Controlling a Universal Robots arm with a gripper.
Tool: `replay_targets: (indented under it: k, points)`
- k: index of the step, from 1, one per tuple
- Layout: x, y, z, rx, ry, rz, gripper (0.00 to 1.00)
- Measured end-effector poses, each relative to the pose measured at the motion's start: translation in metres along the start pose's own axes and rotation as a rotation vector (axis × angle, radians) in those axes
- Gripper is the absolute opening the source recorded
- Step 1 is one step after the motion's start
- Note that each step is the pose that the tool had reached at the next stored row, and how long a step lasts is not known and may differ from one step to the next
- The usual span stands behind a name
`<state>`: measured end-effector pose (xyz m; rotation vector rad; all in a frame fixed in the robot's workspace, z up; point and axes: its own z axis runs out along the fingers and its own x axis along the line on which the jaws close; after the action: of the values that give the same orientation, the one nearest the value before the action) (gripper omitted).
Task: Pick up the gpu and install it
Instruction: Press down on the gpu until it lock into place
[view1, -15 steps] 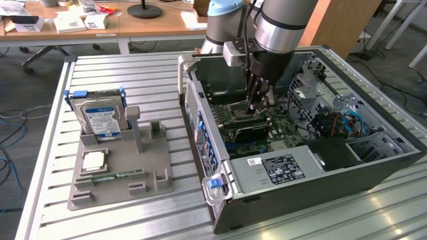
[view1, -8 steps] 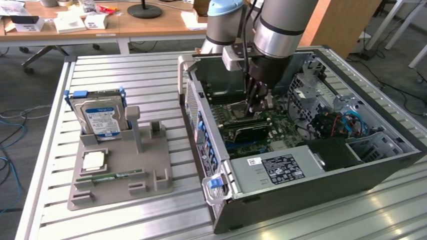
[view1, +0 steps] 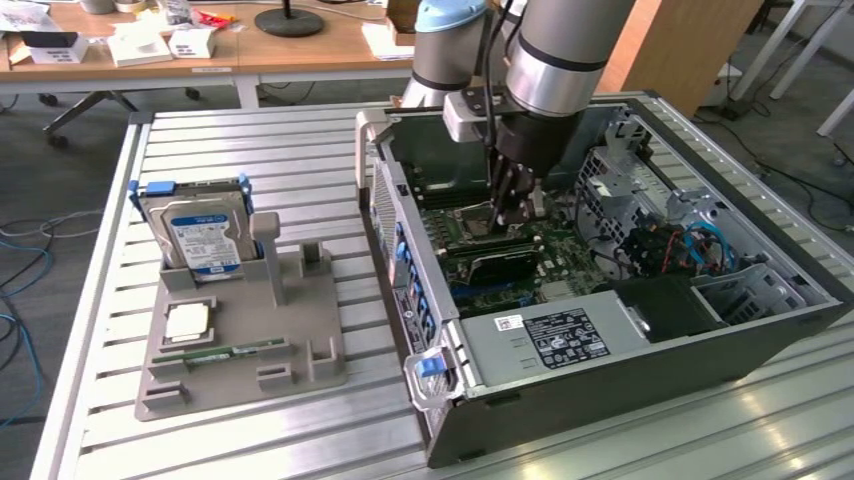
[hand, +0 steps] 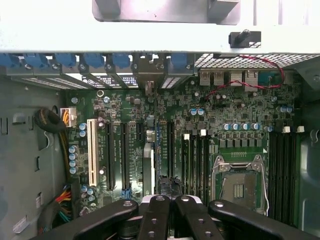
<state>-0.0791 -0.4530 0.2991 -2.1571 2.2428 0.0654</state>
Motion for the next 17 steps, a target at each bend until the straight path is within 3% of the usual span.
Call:
replay_targets:
  k: [7, 17]
  points:
    - [0.0004, -0.0001, 0.0079, -0.0001, -0.0001, 0.0, 0.11]
    - [0.0027, 0.002, 0.0101, 0.0, 0.0, 0.0, 0.11]
